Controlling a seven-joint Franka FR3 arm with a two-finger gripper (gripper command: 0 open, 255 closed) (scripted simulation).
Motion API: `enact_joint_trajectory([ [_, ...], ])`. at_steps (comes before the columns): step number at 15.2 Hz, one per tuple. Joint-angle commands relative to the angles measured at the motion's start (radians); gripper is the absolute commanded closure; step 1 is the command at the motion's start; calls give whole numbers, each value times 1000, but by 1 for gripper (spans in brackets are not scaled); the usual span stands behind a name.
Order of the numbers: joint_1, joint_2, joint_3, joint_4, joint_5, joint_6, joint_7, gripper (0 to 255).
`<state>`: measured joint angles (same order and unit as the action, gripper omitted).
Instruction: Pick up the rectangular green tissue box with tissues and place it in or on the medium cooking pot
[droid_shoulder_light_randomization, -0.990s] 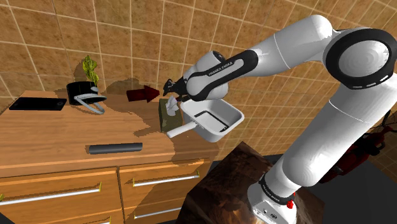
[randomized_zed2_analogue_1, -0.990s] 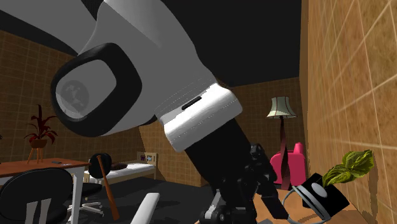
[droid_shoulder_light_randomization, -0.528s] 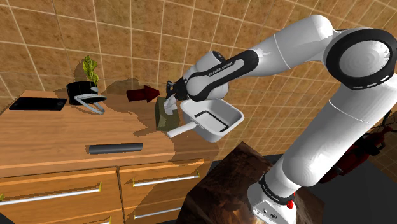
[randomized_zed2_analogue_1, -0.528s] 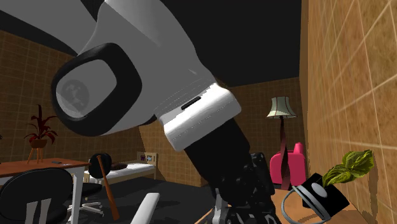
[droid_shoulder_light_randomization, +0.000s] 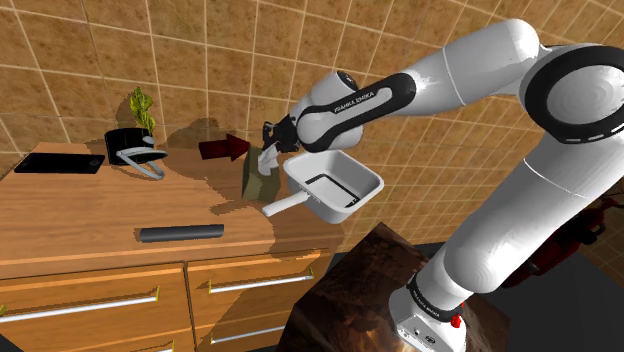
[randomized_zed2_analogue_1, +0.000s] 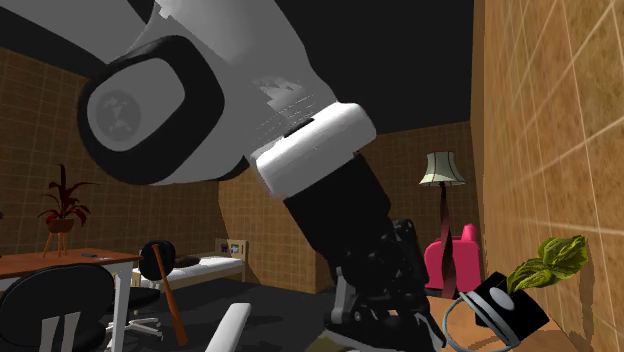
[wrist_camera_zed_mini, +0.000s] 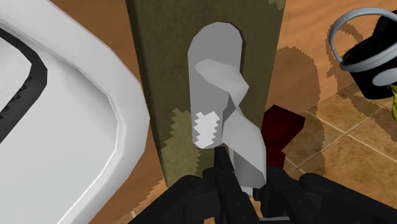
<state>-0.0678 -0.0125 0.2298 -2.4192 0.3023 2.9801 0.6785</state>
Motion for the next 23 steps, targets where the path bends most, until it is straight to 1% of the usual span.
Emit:
enact_joint_trajectory([
  [1,-2,-23,-2,7,-13,-30,13,255],
  [12,-17,-120,-5,65,-55,-185,60,255],
  [23,-29,-189,-9,150,-81,-338,90,255],
])
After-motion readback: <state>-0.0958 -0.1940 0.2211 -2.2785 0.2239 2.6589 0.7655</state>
